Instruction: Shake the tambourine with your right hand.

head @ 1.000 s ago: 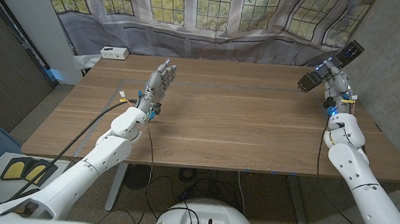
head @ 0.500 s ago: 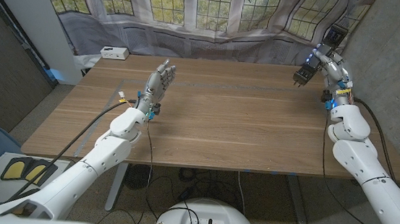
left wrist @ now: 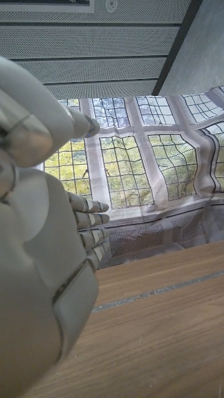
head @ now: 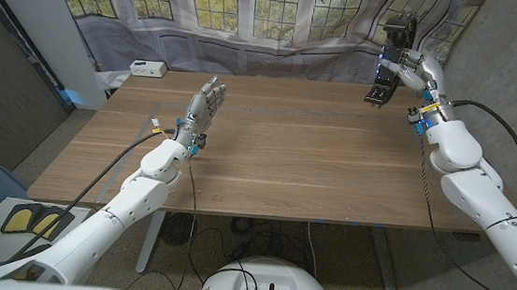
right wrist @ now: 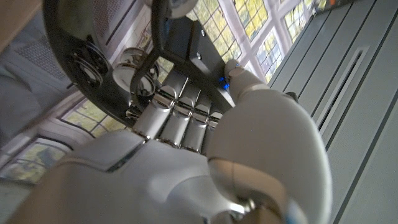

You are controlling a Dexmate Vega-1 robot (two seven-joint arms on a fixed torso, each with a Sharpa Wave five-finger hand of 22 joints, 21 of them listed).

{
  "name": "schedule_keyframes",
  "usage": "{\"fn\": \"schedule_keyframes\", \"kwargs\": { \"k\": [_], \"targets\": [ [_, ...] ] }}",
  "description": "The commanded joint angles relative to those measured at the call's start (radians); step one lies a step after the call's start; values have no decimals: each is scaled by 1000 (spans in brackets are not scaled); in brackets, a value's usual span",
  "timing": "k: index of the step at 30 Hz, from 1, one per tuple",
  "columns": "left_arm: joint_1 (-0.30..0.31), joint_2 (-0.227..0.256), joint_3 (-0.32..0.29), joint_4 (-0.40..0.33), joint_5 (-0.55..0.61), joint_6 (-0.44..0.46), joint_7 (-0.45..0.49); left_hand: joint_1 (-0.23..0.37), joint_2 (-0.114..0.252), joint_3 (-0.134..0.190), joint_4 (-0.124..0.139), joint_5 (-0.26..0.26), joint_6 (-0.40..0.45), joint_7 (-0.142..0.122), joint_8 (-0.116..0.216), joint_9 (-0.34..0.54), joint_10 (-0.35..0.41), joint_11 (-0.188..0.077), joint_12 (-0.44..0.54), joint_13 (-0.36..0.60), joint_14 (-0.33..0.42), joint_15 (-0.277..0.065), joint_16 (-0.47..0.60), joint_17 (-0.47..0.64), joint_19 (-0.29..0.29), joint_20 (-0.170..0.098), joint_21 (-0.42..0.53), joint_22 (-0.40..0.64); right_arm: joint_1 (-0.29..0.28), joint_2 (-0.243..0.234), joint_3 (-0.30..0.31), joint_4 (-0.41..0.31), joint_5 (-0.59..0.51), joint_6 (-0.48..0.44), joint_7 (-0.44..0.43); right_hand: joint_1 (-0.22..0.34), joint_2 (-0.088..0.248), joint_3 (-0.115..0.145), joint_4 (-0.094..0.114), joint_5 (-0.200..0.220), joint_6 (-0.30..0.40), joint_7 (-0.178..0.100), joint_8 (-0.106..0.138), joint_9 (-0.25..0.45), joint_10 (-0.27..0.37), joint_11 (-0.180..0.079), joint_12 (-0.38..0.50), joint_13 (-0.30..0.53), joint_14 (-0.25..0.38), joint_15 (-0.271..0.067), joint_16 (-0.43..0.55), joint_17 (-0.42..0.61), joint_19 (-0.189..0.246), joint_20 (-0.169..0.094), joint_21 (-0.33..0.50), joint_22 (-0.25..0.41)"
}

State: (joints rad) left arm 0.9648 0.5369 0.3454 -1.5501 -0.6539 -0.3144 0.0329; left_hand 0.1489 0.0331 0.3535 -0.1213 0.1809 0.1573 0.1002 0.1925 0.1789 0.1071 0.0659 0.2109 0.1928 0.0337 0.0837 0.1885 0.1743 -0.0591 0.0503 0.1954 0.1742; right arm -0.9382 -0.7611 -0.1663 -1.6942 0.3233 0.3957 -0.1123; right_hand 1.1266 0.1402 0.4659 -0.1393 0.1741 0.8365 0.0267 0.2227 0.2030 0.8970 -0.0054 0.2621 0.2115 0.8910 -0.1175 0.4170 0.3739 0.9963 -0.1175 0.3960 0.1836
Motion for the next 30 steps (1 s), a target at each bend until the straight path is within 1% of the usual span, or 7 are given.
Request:
{"fn": "schedule_keyframes", "kwargs": {
  "k": [1, 11, 18, 19, 20, 25, 30],
  "targets": [
    [9, 1, -2, -8, -2, -2, 3, 3, 10, -2, -5, -3, 8, -4, -1, 3, 6, -8, 1, 3, 1, -2, -1, 6, -8, -2, 1, 5, 52, -120, -80, -93, -316, -79, 20, 38, 44, 48, 50, 4, 80, -71, 2, 3, 8, 4, -2, 6, 6, -54, -3, 3, -3, -1, 5, 4],
    [16, -1, -3, -7, -6, -3, 5, 4, 10, -1, -5, -3, 9, -5, -1, 3, 6, -8, 2, 3, 1, -3, -1, 6, -9, -1, 1, 5, 107, -190, -158, -189, -447, -193, 132, 37, 43, 45, 47, 4, 84, -72, 1, 4, 11, 3, -3, 7, 3, -57, -7, 5, -9, 0, 6, 4],
    [19, -3, -2, -6, -10, -3, 2, 4, 10, -1, -6, -3, 9, -4, -1, 3, 6, -5, 1, 3, 1, -3, -1, 6, -9, -1, 1, 5, 164, -236, -228, -279, -556, -327, 260, 37, 44, 44, 47, 4, 84, -73, 0, 4, 11, 2, -5, 8, 1, -56, -9, 7, -12, 1, 8, 4],
    [20, -2, -2, -6, -11, -1, 3, 4, 10, -1, -6, -3, 9, -5, -1, 3, 6, -6, 1, 3, 1, -2, -1, 6, -9, -1, 1, 5, 184, -247, -250, -302, -585, -369, 309, 37, 44, 44, 47, 4, 84, -73, -1, 4, 11, 2, -5, 8, 1, -56, -9, 7, -13, 2, 8, 4],
    [20, -2, -2, -6, -11, -1, 3, 4, 10, -1, -6, -3, 9, -4, -1, 3, 6, -5, 1, 3, 1, -3, -1, 6, -9, -1, 1, 5, 184, -248, -251, -304, -586, -375, 312, 36, 44, 44, 47, 4, 84, -74, -1, 4, 11, 2, -5, 8, 1, -55, -9, 7, -13, 2, 8, 4],
    [22, 0, -2, -10, -11, 2, 4, 4, 11, -1, -6, -3, 9, -4, -1, 3, 6, -7, 1, 3, 1, -3, -1, 6, -9, -1, 1, 5, 247, -254, -323, -351, -658, -498, 459, 38, 45, 43, 45, 5, 85, -75, -1, 4, 12, 1, -6, 8, 4, -55, -9, 9, -9, 1, 11, 4],
    [23, 0, -1, -10, -14, 5, 4, 4, 11, -1, -6, -3, 9, -4, -1, 3, 6, -6, 1, 3, 1, -2, -1, 6, -9, -1, 1, 5, 269, -253, -355, -365, -691, -550, 514, 38, 45, 44, 44, 6, 85, -74, -2, 4, 13, 0, -6, 9, 9, -55, -9, 9, -2, 2, 16, 4]
  ]
}}
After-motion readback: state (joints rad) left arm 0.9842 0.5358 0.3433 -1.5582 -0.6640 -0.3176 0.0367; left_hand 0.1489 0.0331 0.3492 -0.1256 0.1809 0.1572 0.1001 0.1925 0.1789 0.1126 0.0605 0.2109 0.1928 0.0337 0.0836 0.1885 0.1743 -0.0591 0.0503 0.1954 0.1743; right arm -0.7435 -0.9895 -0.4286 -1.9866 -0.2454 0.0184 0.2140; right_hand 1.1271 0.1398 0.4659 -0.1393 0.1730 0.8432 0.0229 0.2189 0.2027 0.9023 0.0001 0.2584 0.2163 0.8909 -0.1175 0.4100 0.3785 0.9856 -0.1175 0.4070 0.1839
